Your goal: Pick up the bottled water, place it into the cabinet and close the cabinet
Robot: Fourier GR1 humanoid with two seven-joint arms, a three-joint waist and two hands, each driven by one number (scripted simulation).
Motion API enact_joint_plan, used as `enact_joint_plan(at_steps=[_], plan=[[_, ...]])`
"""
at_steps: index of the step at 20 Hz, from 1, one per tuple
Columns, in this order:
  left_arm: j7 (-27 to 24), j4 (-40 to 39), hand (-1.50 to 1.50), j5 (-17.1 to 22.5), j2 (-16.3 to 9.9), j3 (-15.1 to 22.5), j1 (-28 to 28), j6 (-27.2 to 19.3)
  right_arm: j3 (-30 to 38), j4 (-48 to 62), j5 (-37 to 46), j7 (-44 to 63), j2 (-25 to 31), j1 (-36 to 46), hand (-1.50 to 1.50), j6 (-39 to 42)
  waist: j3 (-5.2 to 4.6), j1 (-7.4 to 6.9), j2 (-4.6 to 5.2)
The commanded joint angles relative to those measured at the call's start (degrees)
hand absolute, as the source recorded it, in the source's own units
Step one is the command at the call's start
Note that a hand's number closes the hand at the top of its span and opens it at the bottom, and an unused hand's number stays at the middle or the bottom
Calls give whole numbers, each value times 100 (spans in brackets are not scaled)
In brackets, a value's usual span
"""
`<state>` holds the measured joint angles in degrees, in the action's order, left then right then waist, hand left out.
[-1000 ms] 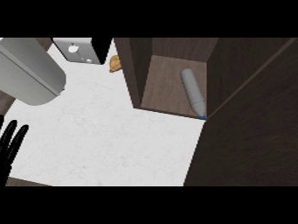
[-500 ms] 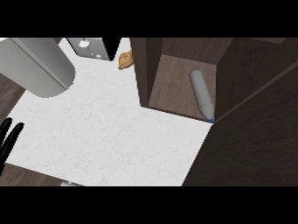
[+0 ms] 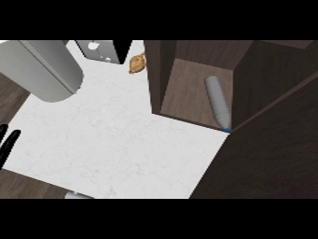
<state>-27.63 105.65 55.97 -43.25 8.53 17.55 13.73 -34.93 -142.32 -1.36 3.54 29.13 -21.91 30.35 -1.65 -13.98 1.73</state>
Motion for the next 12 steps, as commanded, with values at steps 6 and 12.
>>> enact_joint_plan(at_steps=[6,12], plan=[[39,-74,-150,132,-73,-115,-48,124,-500,-2,13,615,-301,655,150,-1,-13,29,28],[28,-101,-150,176,-84,-163,-76,186,-562,248,-316,681,-573,603,150,-113,-4,-45,153]])
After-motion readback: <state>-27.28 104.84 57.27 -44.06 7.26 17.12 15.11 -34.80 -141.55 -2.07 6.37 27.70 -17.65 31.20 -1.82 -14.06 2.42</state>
